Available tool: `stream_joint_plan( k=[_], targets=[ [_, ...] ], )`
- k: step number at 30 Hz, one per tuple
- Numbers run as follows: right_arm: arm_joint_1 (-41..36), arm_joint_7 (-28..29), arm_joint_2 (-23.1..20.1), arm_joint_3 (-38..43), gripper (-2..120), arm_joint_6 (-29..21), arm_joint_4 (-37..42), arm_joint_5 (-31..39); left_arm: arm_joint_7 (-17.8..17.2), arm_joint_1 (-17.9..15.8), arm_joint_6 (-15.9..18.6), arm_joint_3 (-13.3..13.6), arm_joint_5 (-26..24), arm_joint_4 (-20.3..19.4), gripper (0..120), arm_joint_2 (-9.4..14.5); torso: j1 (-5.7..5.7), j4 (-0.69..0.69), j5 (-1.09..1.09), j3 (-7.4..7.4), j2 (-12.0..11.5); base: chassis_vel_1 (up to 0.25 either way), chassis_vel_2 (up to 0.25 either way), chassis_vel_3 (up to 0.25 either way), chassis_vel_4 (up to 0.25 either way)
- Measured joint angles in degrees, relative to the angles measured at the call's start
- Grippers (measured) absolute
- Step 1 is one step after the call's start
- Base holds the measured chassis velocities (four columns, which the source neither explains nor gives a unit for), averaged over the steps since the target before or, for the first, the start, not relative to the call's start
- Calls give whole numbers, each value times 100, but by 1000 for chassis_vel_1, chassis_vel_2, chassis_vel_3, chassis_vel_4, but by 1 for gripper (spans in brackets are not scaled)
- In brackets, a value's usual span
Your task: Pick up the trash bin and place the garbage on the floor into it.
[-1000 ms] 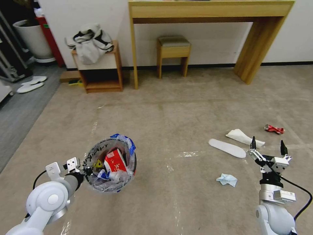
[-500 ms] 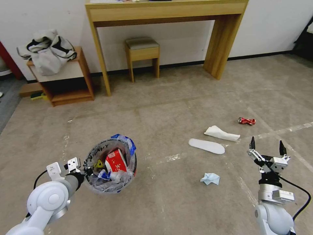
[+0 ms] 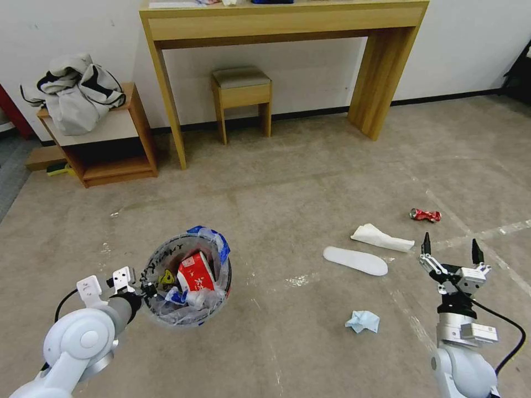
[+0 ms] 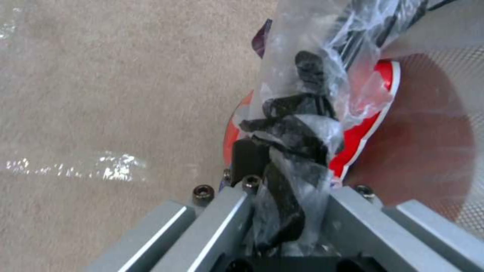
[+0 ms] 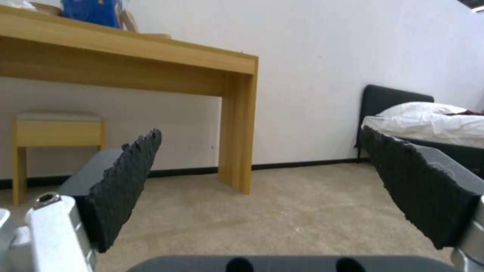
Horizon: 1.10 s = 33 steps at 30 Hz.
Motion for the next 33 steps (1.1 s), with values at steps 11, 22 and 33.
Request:
stream_joint_plan(
  k=[11, 22, 33],
  targets=[
    [-10, 0, 23, -1, 100, 31, 23, -14, 16, 90, 23, -27, 63, -59, 0, -12, 0, 0, 2, 0, 0, -113, 91, 104, -112],
    [32, 9, -6, -12, 100, 57, 0, 15, 3, 130, 49, -39, 100, -69, 0, -27, 1, 1, 2, 0, 0, -130, 59, 57, -136],
    [128, 36, -27, -48, 100, 175, -169, -4, 16, 152, 37, -35, 158, -43, 0, -37, 1, -2, 2, 1, 0, -114, -17, -18, -104]
  ],
)
